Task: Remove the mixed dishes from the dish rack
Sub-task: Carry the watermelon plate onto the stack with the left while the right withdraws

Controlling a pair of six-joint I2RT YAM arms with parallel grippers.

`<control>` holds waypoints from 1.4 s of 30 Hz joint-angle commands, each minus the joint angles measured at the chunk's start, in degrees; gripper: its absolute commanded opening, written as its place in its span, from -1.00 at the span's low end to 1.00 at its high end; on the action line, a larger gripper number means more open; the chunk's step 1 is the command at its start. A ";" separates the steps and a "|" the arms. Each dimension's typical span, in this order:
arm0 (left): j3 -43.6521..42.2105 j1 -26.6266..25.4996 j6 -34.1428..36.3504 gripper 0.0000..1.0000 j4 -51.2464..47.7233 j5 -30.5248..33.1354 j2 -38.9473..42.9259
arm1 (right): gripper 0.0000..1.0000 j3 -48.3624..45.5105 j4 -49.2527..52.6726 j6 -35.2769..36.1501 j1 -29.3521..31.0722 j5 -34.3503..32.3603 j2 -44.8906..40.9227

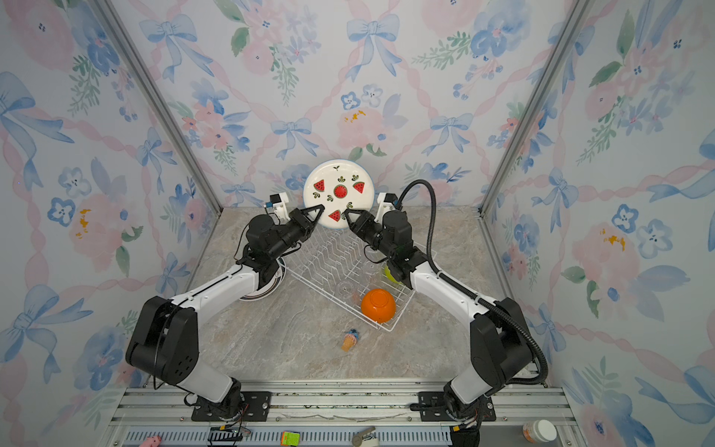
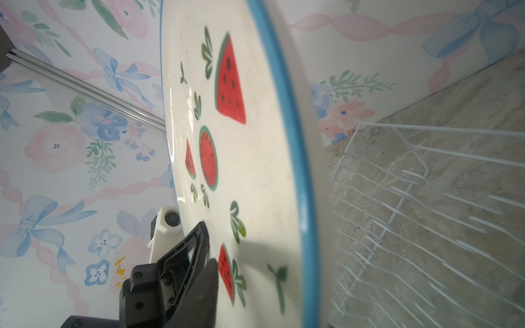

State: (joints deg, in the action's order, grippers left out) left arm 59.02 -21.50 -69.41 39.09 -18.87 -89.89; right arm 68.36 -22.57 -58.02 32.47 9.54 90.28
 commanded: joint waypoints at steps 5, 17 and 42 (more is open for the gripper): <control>-2.75 1.83 6.83 -1.00 -2.19 1.18 3.23 | 0.66 0.81 -0.69 8.30 2.02 0.58 -2.30; -2.17 11.30 15.10 -1.00 -21.40 9.23 14.38 | 0.94 0.55 19.44 27.90 3.45 -12.17 -9.88; -11.90 29.64 15.56 -1.00 -55.04 19.43 31.48 | 0.93 3.19 33.66 34.38 -6.24 -10.78 -9.23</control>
State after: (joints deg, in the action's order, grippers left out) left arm 47.75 7.16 -51.90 -19.35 5.67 -58.78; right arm 69.45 8.29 -24.80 26.98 -1.52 80.79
